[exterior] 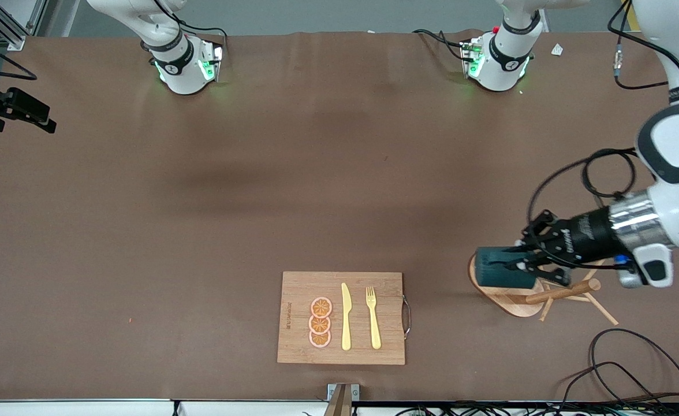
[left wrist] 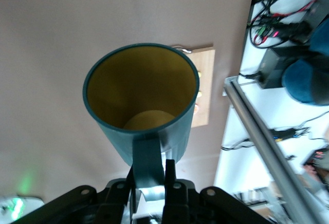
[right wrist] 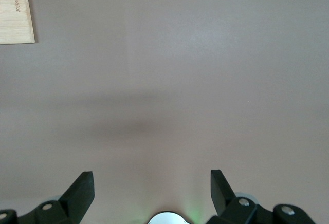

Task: Pass cup and hang on rack
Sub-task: 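Hang the mug on a rack peg with the left gripper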

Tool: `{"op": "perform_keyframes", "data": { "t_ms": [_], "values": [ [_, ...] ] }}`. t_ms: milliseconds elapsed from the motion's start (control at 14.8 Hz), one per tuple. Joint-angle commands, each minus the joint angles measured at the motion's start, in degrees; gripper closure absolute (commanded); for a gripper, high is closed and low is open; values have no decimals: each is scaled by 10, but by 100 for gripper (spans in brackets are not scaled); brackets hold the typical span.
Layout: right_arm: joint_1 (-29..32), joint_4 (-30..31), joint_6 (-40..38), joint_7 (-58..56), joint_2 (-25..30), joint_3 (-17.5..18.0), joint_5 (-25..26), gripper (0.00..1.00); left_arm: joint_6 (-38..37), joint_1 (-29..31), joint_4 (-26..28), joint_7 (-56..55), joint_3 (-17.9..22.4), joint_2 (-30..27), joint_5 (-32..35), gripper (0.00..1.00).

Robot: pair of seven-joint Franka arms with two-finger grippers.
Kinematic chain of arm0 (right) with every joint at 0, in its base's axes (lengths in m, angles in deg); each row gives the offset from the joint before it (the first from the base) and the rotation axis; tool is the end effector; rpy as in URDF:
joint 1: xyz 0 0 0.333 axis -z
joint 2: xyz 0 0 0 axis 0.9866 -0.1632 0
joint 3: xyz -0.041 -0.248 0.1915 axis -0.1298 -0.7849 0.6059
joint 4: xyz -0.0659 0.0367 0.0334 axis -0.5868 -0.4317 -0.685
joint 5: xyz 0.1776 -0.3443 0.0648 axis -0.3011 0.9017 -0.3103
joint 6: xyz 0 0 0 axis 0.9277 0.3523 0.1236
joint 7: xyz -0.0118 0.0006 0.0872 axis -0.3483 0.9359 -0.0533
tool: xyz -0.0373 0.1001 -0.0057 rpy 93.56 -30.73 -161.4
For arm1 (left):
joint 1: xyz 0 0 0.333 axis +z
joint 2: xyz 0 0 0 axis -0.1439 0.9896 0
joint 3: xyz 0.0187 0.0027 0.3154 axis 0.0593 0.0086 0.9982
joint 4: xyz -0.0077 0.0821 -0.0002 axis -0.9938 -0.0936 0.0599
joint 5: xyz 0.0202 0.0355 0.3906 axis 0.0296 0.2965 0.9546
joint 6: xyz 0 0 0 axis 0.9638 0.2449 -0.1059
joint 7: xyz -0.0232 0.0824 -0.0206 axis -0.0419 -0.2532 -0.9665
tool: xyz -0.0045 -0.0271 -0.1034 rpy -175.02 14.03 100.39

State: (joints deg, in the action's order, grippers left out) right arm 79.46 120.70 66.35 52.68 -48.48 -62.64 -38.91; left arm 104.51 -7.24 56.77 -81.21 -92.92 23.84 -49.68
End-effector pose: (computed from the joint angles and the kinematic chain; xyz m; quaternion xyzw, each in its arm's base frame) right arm 0.5154 -0.0192 0.6543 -0.9992 0.0225 0.0342 0.0050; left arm 0.7082 -0.0927 0.5094 0.7024 0.6137 -0.1911 0.3058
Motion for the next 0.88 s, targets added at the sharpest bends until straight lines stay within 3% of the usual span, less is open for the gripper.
{"op": "perform_keyframes", "data": {
  "t_ms": [0,812],
  "values": [
    [7,18,2,-7,17,6,0,0,-4,30,-2,5,-7,18,-73,100],
    [7,19,2,-7,18,5,0,0,-134,106,-2,118,-8,81,-151,100]
  ]
}}
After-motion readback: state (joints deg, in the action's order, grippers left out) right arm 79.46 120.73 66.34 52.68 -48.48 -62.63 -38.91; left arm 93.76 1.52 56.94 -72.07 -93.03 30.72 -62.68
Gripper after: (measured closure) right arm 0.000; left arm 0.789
